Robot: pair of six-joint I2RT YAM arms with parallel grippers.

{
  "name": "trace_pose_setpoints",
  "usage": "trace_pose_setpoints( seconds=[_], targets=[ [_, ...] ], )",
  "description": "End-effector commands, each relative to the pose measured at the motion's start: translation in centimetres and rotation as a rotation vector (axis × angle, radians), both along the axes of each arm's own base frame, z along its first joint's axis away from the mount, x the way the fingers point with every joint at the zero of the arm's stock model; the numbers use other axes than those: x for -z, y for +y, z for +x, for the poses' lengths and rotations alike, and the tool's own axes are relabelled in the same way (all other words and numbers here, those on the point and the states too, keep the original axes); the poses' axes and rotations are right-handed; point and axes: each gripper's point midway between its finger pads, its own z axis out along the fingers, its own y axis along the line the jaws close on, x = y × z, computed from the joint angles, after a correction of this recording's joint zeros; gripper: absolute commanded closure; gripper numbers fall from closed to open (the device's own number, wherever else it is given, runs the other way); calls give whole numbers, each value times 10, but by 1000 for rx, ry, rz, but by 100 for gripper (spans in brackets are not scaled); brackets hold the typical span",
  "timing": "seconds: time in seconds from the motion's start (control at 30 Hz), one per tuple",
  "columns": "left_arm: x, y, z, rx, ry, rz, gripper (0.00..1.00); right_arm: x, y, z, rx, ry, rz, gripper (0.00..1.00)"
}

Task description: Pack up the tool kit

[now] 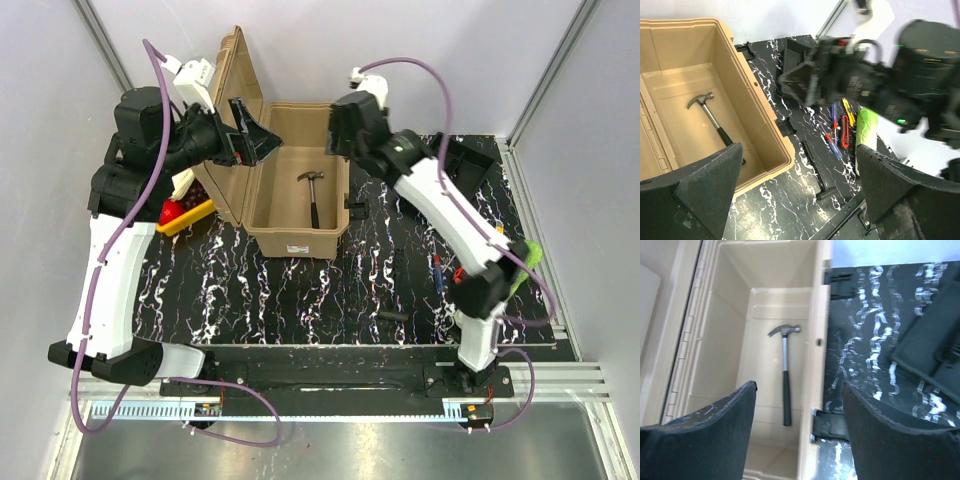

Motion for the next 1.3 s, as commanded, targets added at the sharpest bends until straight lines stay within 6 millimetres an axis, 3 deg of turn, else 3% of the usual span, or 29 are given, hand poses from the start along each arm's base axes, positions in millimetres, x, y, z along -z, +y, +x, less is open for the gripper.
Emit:
trace_pose_setpoints(
  seconds=[0.0, 0.1, 0.17, 0.23, 0.3, 0.47, 0.6, 0.7, 0.8, 1.03, 1.13, 1.27],
  targets=[
    [-16, -5, -10, 40, -70, -15, 1, -18, -78, -23, 145, -56, -64, 22],
    [-16, -8, -10, 53, -65, -16, 1, -9, -135, -46, 239, -43, -24, 18],
    [-15, -11, -9, 60, -58, -19, 1, 12, -165, -65, 275, -7, -18, 16],
    [-15, -11, -6, 51, -50, -23, 1, 32, -187, -84, 306, 26, -13, 14],
    [-14, -12, -4, 47, -45, -25, 1, 56, -196, -104, 294, 77, -1, 13],
    [-12, -11, -2, 35, -40, -22, 1, 136, -181, -143, 199, 308, 55, 15],
    [-9, -9, -2, 24, -35, -18, 1, 189, -154, -167, 72, 478, 121, 26],
    [-7, -8, -3, 18, -35, -16, 1, 222, -149, -181, 64, 571, 132, 37],
    [-8, -6, -3, 9, -37, -14, 1, 243, -142, -188, 47, 634, 156, 45],
    [-10, -4, -3, -1, -48, -8, 1, 282, -130, -200, 33, 778, 177, 52],
    [-9, -4, -3, -1, -47, -8, 1, 296, -132, -205, 57, 822, 166, 64],
    [-7, -4, -3, -2, -41, -9, 1, 307, -137, -208, 96, 851, 143, 67]
  ],
)
